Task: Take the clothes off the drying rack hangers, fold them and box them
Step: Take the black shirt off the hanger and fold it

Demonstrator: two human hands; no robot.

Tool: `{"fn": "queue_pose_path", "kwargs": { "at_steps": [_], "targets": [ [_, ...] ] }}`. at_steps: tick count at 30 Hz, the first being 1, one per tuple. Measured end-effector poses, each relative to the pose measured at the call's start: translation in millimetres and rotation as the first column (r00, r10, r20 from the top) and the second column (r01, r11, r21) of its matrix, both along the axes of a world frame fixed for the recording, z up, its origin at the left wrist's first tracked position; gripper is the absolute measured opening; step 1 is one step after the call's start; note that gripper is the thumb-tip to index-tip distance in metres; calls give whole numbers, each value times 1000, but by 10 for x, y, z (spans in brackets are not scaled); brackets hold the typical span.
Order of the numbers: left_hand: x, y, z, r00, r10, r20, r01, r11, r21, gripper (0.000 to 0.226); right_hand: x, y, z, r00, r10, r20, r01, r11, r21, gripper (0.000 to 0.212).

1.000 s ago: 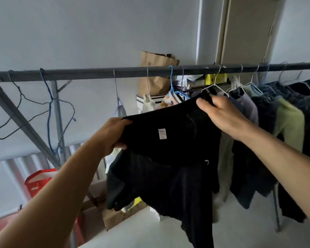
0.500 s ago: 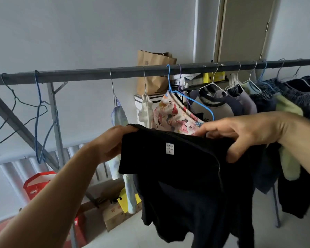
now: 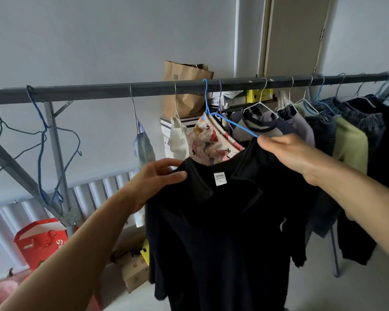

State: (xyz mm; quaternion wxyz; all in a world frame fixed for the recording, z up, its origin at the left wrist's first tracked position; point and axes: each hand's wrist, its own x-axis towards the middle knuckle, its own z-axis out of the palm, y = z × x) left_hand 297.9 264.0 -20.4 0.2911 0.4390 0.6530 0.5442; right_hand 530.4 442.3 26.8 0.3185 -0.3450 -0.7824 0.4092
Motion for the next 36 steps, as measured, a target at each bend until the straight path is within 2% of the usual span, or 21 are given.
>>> {"fn": "queue_pose_path", "kwargs": {
  "at_steps": [2, 4, 5, 7, 9, 10, 14, 15, 18, 21, 23, 26, 29, 31, 36],
  "targets": [
    [66, -17, 76, 987, 59, -152, -44, 994, 99, 15, 11, -41, 35, 999, -2, -47, 6, 997, 83, 36],
    [103, -20, 114, 972, 115, -207, -62, 967, 246, 11, 23, -68, 39, 995, -4, -102, 20, 988, 155, 42],
    [117, -21, 125, 975, 134, -179, -72, 946, 317, 12, 26, -76, 38, 990, 1, -142, 24, 985, 174, 49],
    [138, -20, 152, 990, 140, 15, -133, 900, 416, 15, 32, -89, 30, 968, -4, -250, 45, 987, 157, 50],
    [122, -6, 166, 973, 165, 164, -224, 853, 471, 19, 24, -77, 19, 940, -14, -342, 46, 995, 86, 35],
    [112, 10, 164, 966, 205, 155, -255, 840, 478, 19, 19, -72, 8, 936, -1, -353, 22, 998, 54, 27],
    [124, 72, 135, 943, 323, -75, -268, 876, 400, 21, -5, -104, -19, 950, 86, -300, -81, 996, 26, 17],
    [112, 83, 129, 949, 305, -76, -260, 897, 358, 23, 1, -115, -6, 950, 134, -282, -131, 991, 28, 17],
    [35, 54, 138, 982, 184, 48, -190, 959, 210, 26, 19, -80, 6, 964, 218, -151, -222, 975, -8, 22],
    [-45, -2, 124, 985, 156, 69, -160, 985, 57, 27, -39, -9, -53, 995, 100, -29, -99, 994, 52, 32],
    [-46, 6, 101, 969, 246, -3, -246, 969, -30, 28, -161, -26, -118, 997, 10, 80, -24, 984, 179, 44],
    [55, 70, 96, 917, 391, -83, -395, 918, -34, 29, -371, -180, -163, 986, -100, 131, 59, 957, 285, 44],
    [248, 160, 120, 940, 336, -63, -337, 941, -2, 28, -603, -378, -169, 987, -87, 137, 39, 947, 319, 36],
    [398, 224, 166, 959, 282, -33, -280, 959, 44, 26, -769, -485, -213, 991, -36, 129, -7, 947, 320, 41],
    [552, 286, 253, 957, 281, 76, -287, 953, 100, 25, -1004, -662, -248, 999, 41, 25, -46, 967, 251, 41]
  ]
}}
